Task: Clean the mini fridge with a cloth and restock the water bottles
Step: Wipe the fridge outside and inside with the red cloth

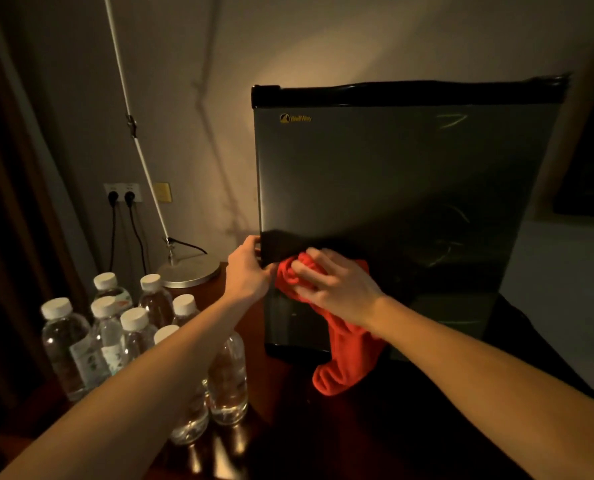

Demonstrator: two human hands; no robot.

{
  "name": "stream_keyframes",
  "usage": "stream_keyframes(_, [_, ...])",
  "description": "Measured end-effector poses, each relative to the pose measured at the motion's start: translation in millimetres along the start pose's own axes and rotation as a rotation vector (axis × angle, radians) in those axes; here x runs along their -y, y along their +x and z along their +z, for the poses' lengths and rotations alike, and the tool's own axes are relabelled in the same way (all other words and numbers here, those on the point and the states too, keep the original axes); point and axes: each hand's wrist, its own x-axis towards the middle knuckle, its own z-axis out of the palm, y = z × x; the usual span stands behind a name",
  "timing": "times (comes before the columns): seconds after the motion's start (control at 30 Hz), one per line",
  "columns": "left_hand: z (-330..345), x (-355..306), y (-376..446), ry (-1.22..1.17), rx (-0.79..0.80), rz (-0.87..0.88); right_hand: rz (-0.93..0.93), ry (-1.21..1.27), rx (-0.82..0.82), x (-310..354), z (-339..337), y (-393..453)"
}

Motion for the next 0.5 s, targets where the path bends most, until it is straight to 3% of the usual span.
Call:
stream_keyframes(0.1, [-3.1,0.0,2.7,0.017,0.004,0.0,0.076,-0.017,-0.06,5.3,4.6,6.2])
stream_keyframes(0.37, [-0.3,-2.1,1.6,0.05,-0.02,-0.011,-0.206,0.01,0.309,58.8,27.8,-36.3])
stream_keyframes(0.5, [2.0,-3.4,-0.5,0.049,-0.018,-0.018,-0.131,0.018,0.21,47.8,20.6,-19.0])
